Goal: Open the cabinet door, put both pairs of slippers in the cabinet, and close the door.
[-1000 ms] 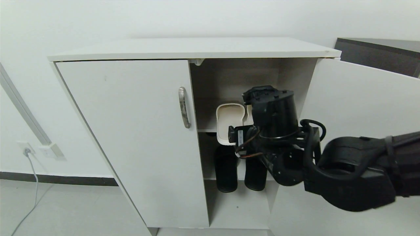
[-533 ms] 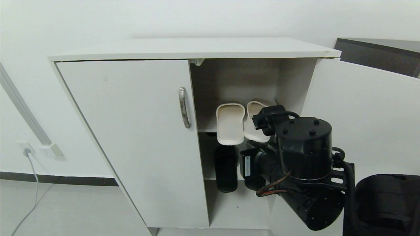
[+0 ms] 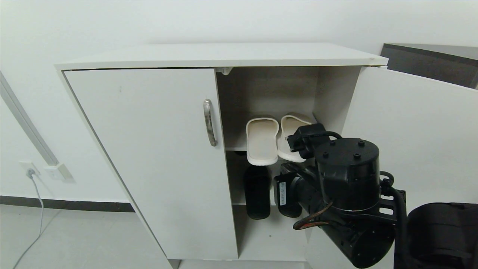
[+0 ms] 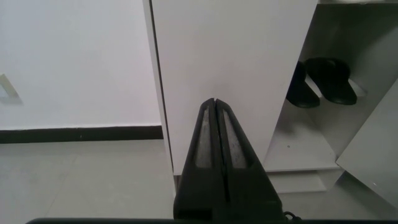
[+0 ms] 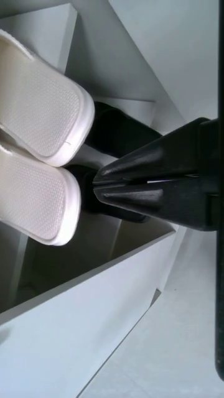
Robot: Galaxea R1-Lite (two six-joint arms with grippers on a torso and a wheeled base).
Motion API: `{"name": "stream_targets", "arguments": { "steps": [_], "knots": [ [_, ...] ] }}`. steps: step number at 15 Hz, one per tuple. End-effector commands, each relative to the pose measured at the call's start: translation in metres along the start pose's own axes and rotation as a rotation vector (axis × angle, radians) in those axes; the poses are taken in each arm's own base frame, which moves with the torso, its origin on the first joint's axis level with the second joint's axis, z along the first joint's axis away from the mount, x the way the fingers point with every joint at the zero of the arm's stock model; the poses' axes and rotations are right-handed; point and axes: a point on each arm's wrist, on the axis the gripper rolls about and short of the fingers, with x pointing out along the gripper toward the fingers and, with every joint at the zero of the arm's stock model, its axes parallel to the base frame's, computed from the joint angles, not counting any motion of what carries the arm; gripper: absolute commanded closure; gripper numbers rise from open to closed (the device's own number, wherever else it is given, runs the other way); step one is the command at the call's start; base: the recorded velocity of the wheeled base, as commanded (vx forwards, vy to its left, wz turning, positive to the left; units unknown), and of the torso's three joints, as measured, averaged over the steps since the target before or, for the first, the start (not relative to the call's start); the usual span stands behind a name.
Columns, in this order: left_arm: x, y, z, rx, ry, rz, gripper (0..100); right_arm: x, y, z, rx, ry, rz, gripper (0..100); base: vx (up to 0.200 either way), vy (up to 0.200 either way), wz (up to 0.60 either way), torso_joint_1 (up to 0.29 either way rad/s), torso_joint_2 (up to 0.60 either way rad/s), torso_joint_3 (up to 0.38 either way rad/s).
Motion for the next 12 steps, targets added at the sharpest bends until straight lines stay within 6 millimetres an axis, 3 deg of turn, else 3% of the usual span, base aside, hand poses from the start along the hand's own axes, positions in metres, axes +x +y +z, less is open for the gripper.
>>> {"name": "stream_targets", "arguments": {
  "steps": [1,5,12],
  "knots": [
    [0.000,0.000,0.000,0.000,0.001,0.000,100,0.000,0.000,-0.004,-0.008,0.010,-0.002,100,0.000,0.000,0.00,0.000,0.00,0.000],
    [0.000,0.000,0.000,0.000,0.001,0.000,100,0.000,-0.001,-0.005,-0.010,0.013,-0.003,100,0.000,0.000,0.00,0.000,0.00,0.000],
    [0.000,0.000,0.000,0.000,0.001,0.000,100,0.001,-0.002,-0.014,-0.027,0.039,-0.006,100,-0.200,0.000,0.00,0.002,0.00,0.000]
  ]
}}
